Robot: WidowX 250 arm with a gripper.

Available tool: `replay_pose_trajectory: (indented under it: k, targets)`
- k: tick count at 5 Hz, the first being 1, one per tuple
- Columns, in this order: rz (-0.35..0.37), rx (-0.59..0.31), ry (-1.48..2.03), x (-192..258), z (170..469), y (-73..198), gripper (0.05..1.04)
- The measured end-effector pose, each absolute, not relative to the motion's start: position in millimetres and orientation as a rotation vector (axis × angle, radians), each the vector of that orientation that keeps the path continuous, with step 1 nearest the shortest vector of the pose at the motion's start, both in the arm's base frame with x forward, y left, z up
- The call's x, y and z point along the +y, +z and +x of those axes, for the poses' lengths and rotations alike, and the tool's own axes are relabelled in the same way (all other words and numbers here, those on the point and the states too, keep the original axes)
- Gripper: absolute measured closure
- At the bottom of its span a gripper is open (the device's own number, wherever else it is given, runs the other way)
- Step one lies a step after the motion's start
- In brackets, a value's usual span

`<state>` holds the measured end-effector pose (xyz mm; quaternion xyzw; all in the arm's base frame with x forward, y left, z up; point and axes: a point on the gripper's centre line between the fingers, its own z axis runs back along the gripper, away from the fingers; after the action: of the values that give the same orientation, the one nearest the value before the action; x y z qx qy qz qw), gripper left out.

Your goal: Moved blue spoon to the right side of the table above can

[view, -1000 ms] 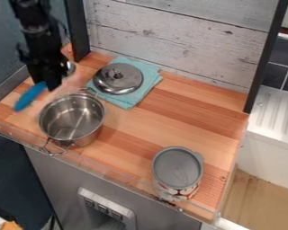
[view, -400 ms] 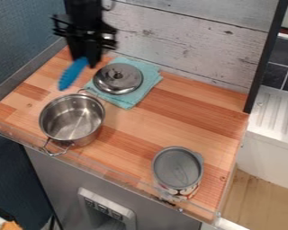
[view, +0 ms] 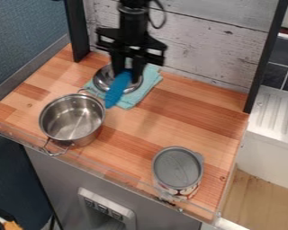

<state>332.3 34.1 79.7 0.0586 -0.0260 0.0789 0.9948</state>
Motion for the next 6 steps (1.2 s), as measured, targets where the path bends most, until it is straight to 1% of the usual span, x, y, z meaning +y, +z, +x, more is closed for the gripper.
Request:
replay_pose_trajectory:
  k: [1, 2, 3, 4, 5, 6]
  targets:
    - [0.095, -0.039, 0.116, 9.8, 340.5, 60.5, 0.745]
    - [0.065, -0.049, 0.082, -12.9, 355.5, 46.4, 0.745]
    - [0.028, -0.029, 0.094, -26.3, 364.5, 24.3, 0.745]
    - [0.021, -0.021, 0.079, -42.7, 372.5, 12.1, 0.745]
    - [-0.003, -0.003, 0.095, -56.7, 375.4, 7.1, 0.745]
    - [-0.008, -0.009, 0.082, -57.4, 376.3, 6.8, 0.687]
